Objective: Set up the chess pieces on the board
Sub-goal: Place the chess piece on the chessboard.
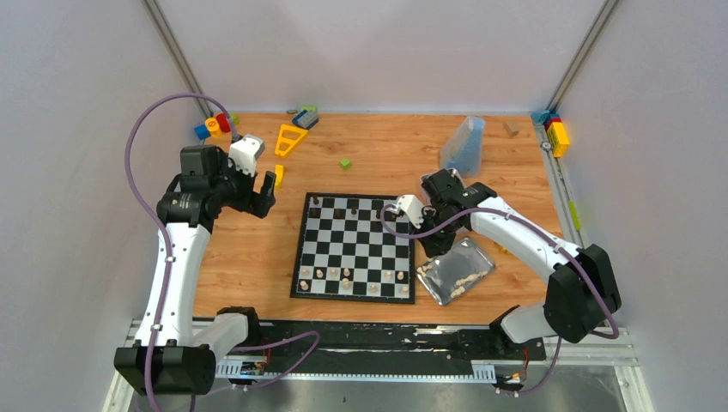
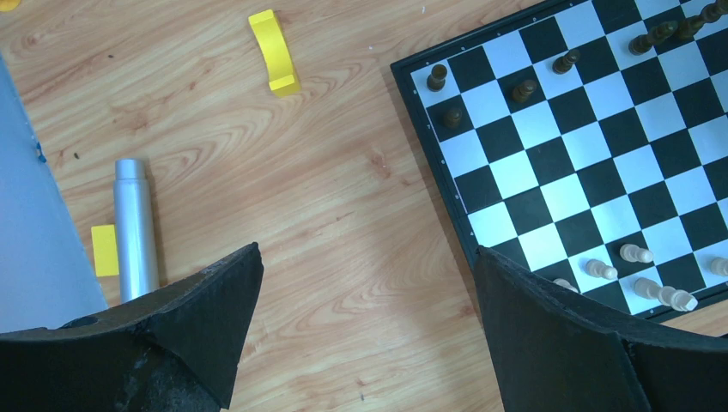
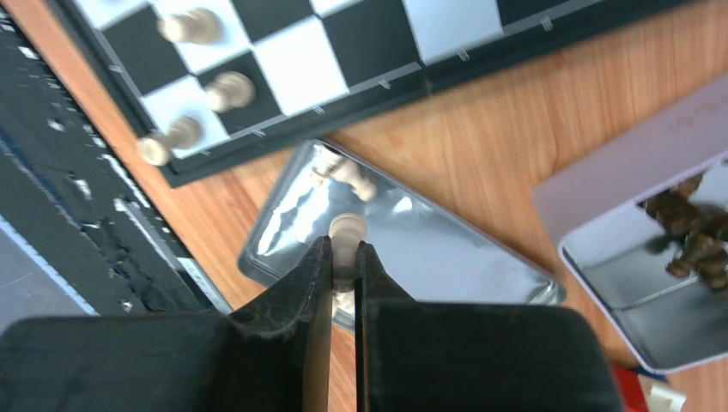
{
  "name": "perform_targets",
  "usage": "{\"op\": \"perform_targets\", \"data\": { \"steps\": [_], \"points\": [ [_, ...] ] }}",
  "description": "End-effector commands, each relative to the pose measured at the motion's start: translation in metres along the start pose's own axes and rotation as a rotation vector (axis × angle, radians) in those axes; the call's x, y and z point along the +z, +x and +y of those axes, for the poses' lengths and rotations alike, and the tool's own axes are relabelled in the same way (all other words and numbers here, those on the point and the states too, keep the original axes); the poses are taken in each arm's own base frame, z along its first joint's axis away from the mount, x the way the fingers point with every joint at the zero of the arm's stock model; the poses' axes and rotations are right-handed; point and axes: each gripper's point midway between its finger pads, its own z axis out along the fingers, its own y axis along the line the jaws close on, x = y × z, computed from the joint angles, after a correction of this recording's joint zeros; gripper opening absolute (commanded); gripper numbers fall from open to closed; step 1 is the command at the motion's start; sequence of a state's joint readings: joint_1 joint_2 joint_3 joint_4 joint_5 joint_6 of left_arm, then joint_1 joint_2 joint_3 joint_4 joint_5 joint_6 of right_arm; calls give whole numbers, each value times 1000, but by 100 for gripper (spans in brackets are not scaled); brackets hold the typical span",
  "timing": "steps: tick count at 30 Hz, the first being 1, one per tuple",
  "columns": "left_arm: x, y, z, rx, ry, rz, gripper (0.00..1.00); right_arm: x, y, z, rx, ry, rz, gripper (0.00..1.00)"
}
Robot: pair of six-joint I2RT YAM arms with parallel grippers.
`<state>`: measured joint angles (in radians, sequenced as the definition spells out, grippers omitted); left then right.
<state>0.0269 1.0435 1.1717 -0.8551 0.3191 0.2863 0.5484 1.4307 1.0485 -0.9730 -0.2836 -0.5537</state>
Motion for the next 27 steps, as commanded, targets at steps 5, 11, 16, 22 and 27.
{"op": "perform_targets", "data": {
  "steps": [5, 11, 16, 22, 27],
  "points": [
    [-13, -21, 6, 23, -33, -64, 100, -6, -49, 65, -173, -95, -50, 0],
    [-13, -19, 8, 7, -47, -58, 100, 14, -64, 103, -303, -139, -7, 0],
    [-14, -18, 10, 22, -60, -54, 100, 34, -66, 114, -364, -144, 40, 0],
    [-15, -16, 10, 23, -62, -51, 100, 52, -68, 114, -394, -119, 67, 0],
    [-15, -16, 10, 28, -64, -48, 100, 58, -71, 116, -401, -117, 61, 0]
  ]
}}
